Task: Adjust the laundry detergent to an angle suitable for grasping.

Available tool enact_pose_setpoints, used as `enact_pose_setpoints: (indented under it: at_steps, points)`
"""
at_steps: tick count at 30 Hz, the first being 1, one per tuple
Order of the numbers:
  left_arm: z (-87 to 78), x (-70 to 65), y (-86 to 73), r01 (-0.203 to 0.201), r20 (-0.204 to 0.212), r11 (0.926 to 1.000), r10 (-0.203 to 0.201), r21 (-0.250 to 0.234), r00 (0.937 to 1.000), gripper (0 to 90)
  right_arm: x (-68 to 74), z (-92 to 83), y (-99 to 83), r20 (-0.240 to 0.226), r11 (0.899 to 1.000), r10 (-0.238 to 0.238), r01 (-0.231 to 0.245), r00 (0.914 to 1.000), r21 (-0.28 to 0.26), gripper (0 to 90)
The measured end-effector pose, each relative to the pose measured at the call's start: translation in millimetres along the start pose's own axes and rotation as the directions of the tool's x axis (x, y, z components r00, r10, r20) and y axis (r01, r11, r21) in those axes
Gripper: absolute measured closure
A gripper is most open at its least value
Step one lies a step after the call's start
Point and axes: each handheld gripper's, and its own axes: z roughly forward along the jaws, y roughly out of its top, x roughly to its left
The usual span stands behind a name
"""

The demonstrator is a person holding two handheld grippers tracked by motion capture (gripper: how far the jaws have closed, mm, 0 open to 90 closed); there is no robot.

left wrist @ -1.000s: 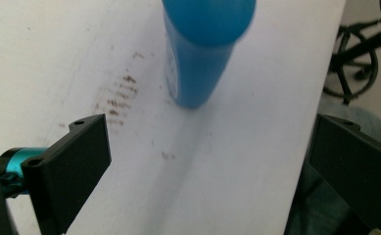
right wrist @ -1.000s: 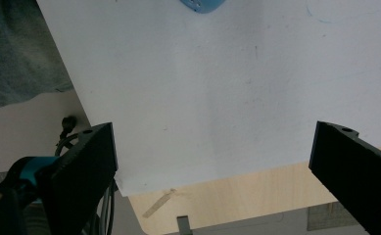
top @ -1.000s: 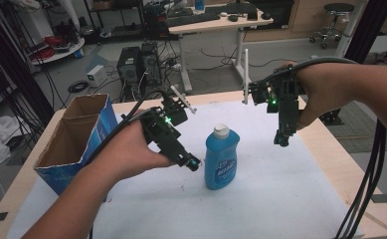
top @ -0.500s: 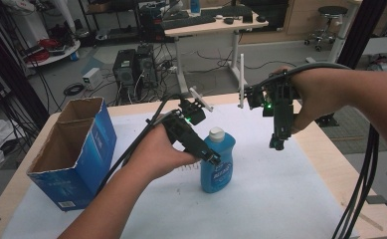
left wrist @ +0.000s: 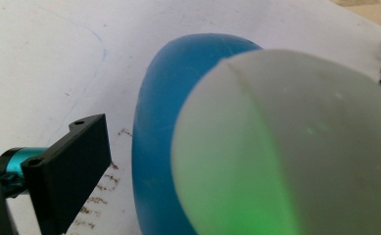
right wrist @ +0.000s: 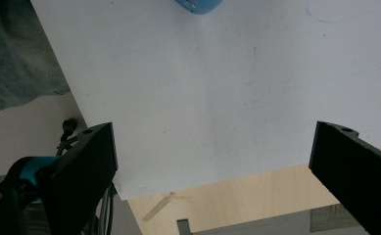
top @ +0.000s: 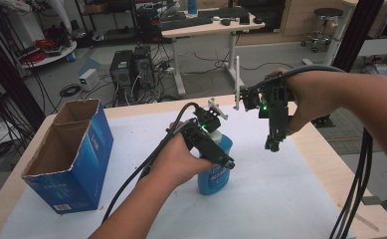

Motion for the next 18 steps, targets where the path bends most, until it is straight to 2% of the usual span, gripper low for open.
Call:
enact_pose_setpoints:
  at_steps: [2,4,6,11,16,18]
  points:
    - [0.7,-0.6,0.1,0.001,-0.009,1.0000,-0.001,-0.005,1.0000,2.5,0.5,0.1,-0.4,-0.002,1.000,0.008,-0.008,1.0000,0.002,3.0]
    - [0.7,-1.4,0.5,0.007,-0.016,0.9999,-0.007,-0.014,0.9999,7.8,0.7,0.1,-0.5,-0.002,1.000,0.012,-0.012,0.9999,0.002,3.0]
    - [1.1,-2.5,0.7,0.012,-0.020,0.9997,-0.012,-0.022,0.9997,8.4,0.8,0.2,-1.0,-0.002,1.000,0.013,-0.013,0.9999,0.001,3.0]
    - [1.9,-3.3,1.1,0.000,-0.028,1.0000,0.000,-0.006,0.9996,14.4,-0.2,0.0,-1.4,-0.001,1.000,0.005,-0.005,1.0000,0.003,3.0]
    - [2.9,-4.5,1.0,-0.026,-0.048,0.9997,0.026,0.001,0.9985,15.9,-0.3,0.7,-0.7,-0.002,1.000,0.016,-0.016,0.9999,-0.001,3.0]
    - [3.9,-4.3,0.9,-0.022,-0.057,0.9997,0.023,0.008,0.9981,18.6,-0.9,0.9,0.0,-0.002,1.000,0.011,-0.011,0.9999,0.002,3.0]
